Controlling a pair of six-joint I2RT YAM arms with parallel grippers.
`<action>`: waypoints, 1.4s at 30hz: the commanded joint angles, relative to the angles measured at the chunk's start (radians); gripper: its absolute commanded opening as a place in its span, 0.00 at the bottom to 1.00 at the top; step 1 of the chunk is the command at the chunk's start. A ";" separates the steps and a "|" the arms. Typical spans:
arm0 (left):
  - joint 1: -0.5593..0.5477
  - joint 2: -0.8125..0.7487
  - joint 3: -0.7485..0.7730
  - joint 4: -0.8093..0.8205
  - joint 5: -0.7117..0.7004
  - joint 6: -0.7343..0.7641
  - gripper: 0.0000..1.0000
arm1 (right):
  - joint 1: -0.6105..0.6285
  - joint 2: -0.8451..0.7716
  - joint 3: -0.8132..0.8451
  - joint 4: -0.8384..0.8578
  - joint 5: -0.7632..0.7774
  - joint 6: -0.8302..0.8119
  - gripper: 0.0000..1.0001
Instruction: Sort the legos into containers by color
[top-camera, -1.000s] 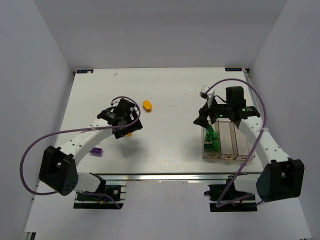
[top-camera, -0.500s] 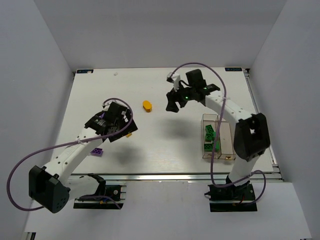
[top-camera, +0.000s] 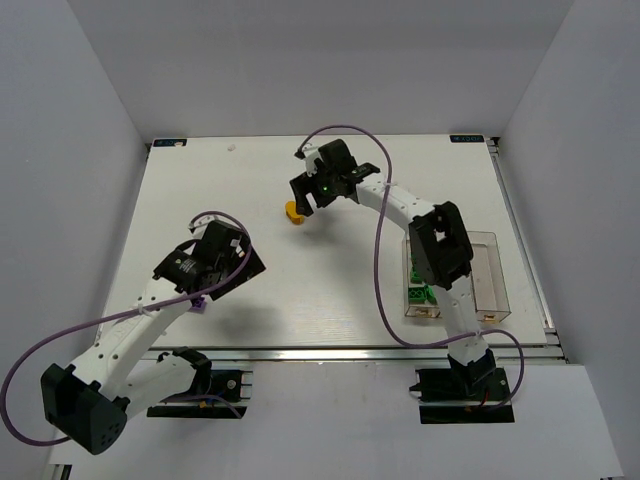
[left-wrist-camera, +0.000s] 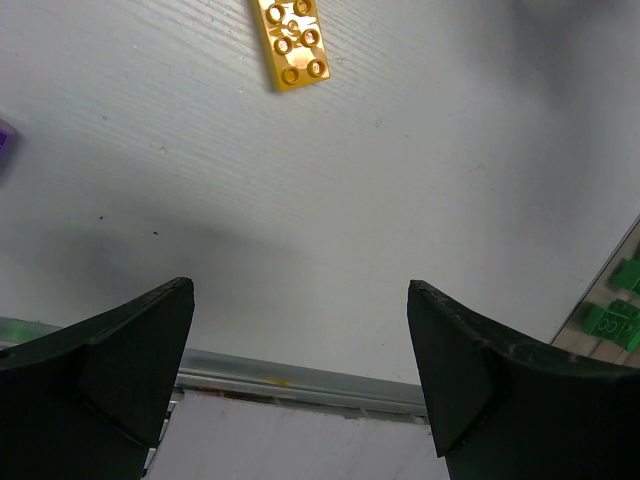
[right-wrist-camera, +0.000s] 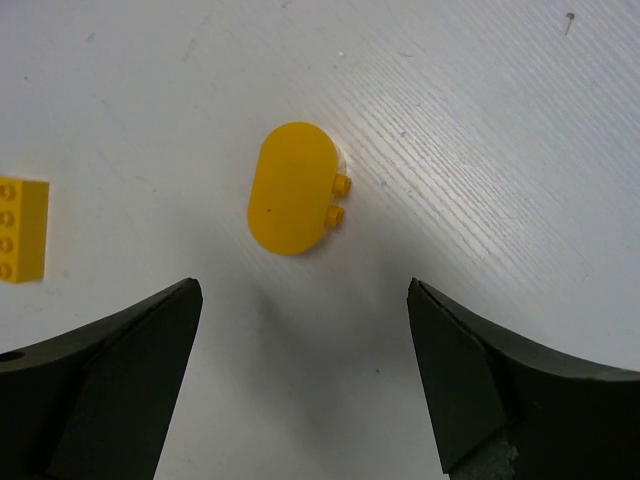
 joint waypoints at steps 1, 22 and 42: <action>0.004 -0.029 -0.023 -0.003 -0.001 -0.029 0.97 | 0.011 0.028 0.076 0.045 0.043 0.043 0.89; 0.004 -0.009 -0.025 -0.004 0.027 -0.032 0.97 | 0.100 0.203 0.134 0.154 0.219 0.034 0.88; 0.004 0.002 -0.098 0.137 0.052 -0.046 0.96 | -0.022 -0.419 -0.383 0.237 -0.063 -0.019 0.00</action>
